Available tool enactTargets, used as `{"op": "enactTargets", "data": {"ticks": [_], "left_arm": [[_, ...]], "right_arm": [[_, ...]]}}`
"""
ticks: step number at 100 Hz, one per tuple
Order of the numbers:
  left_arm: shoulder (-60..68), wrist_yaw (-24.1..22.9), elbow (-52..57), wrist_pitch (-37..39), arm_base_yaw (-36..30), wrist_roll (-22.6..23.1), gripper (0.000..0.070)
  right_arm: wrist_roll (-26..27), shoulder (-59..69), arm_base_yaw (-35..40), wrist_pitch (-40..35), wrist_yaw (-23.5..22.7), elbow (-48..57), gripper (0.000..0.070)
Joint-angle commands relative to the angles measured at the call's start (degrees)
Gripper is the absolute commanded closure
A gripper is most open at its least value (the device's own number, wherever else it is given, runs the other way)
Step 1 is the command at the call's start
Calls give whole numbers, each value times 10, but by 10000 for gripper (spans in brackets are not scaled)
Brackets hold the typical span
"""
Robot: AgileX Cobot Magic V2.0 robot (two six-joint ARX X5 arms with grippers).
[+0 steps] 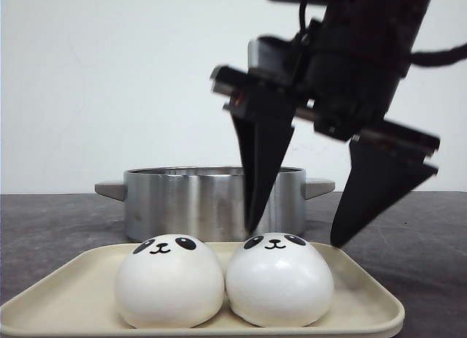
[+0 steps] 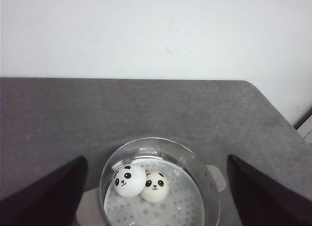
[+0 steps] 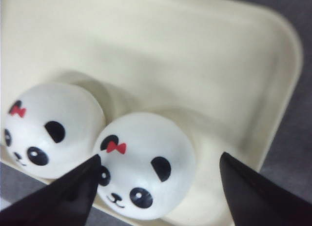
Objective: Steam buns
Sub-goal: 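Lower the right gripper and grasp the nearer panda bun on its side, then lift the bun with the right gripper and release it into the pot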
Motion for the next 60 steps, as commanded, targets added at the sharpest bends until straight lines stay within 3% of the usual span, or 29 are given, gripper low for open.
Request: {"op": "enactTargets", "data": {"ticks": [1,7,11,16,20,21,42,60], "left_arm": [[5,2,11,7,-3,7,149],[5,2,11,6,-3,7,149],[5,2,11,6,-3,7,149],[5,2,11,5,-3,7,149],[5,2,11,4,-3,7,149],[5,2,11,3,-3,7,149],[5,2,11,-12,-3,13,149],[5,2,11,-12,-3,15,149]], "right_arm": [[8,27,5,2,-11,5,249],[9,45,5,1,-12,5,262],[10,54,5,0,-12,5,326],[9,63,5,0,-12,5,476],[9,66,5,0,-11,5,682],[8,66,5,0,-11,5,700],[5,26,7,11,-7,35,682],[-39,-37,7,10,40,177,690]]}}
